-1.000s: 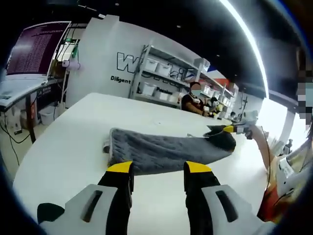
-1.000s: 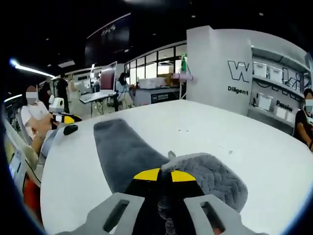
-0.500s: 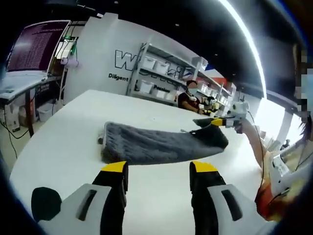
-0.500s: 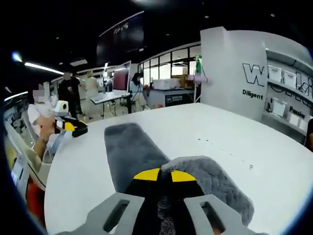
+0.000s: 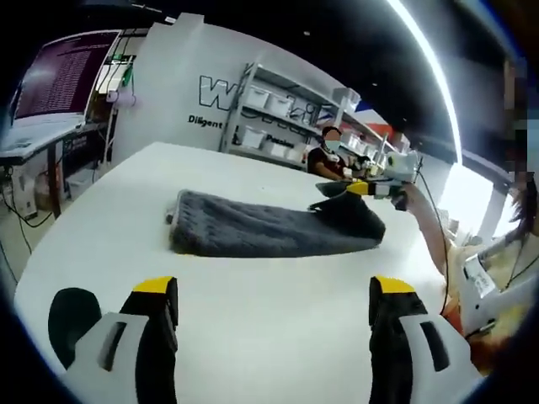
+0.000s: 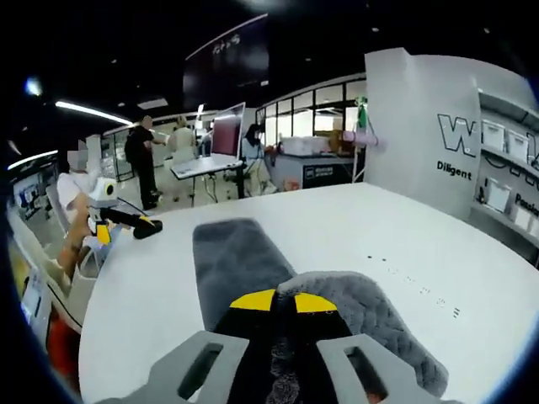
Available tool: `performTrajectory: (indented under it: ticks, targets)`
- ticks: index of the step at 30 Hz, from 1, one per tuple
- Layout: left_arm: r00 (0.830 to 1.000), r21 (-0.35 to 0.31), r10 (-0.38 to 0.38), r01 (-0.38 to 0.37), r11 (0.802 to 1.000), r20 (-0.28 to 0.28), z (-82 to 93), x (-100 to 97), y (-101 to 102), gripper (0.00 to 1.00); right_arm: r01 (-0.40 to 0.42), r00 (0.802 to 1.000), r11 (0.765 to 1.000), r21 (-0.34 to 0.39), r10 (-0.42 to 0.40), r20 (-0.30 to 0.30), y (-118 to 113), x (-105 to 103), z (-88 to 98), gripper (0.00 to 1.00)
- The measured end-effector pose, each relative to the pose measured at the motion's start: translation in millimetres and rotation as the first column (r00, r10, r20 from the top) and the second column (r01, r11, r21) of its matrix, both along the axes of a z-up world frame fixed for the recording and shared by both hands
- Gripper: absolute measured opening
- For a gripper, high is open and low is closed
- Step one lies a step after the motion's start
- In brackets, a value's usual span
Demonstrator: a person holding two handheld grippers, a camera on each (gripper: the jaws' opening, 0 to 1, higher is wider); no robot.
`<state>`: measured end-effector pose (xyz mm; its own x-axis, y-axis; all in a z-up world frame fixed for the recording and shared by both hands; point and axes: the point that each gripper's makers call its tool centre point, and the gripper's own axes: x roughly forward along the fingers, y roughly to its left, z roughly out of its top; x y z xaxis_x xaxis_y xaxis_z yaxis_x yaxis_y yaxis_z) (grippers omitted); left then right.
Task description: Fold the towel on the table until its edges align and the towel forms a compact rectangular stack.
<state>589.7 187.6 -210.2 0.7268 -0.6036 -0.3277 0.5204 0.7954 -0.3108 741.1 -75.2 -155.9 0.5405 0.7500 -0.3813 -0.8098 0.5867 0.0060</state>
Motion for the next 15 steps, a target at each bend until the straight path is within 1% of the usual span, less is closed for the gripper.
performTrajectory:
  ticks: [5,7,12,15]
  targets:
    - [1.000,0.005,-0.002,0.002,1.000,-0.020,-5.4,-7.9,-2.9,0.99,-0.025,1.000,1.000,0.011,0.025,-0.003,17.6,1.4,0.4,0.02]
    - [1.000,0.003,-0.002,0.002,1.000,-0.028,-7.4,-11.8,-2.5,0.99,-0.031,0.999,0.999,0.018,0.031,-0.005,24.4,3.3,0.6,0.02]
    - [0.999,-0.011,0.021,-0.021,1.000,-0.047,-11.0,-18.5,5.4,0.99,-0.062,0.998,0.998,0.029,0.062,-0.014,48.3,13.5,2.8,0.02]
    - [0.998,-0.017,0.042,-0.043,0.999,-0.053,-13.3,-21.2,12.3,0.99,-0.078,0.997,0.997,0.029,0.079,-0.013,62.0,15.6,2.5,0.02]
